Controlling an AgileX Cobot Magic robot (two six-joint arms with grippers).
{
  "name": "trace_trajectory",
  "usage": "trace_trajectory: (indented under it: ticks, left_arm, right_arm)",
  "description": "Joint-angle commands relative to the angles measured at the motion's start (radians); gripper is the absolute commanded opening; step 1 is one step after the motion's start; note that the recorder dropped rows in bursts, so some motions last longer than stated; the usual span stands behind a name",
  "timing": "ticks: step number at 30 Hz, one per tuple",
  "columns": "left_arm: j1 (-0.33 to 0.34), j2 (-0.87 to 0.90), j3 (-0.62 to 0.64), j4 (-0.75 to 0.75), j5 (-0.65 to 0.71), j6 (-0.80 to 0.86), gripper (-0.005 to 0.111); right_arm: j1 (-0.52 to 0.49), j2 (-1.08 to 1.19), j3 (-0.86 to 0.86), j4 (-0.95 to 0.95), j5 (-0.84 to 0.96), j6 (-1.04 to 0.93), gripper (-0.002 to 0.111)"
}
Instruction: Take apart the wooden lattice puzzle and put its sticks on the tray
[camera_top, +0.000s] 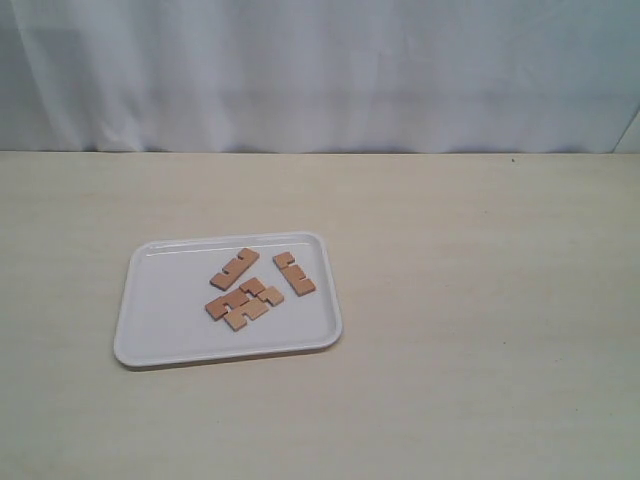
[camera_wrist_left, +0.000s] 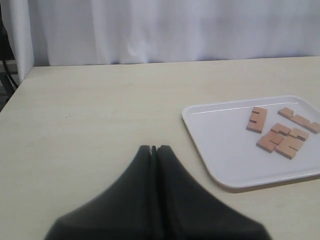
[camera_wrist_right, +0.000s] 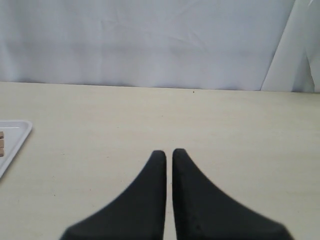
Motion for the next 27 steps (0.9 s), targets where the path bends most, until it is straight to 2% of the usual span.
trace_trajectory:
  ticks: [1,8,14,20,27]
  left_arm:
    - [0.002,0.0,0.002,0.0,-0.015,0.001,0.0]
    - [0.002,0.0,0.002,0.0,-0.015,0.001,0.0]
    - [0.002,0.0,0.002,0.0,-0.015,0.001,0.0]
    - [0.002,0.0,0.002,0.0,-0.015,0.001,0.0]
    - [0.002,0.0,0.002,0.0,-0.015,0.001,0.0]
  right_arm:
    - [-0.015,-0.006,0.003,0.001,0.004,-0.006,0.004]
    - [-0.015,-0.006,0.003,0.001,0.006,-0.006,0.004]
    - [-0.067,-0.006,0.003,0.001,0.012,-0.006,0.004]
    - [-0.011,-0.006,0.003,0.013,0.025,-0.006,0.004]
    - [-0.009,-0.006,0.003,0.017,0.025,-0.006,0.004]
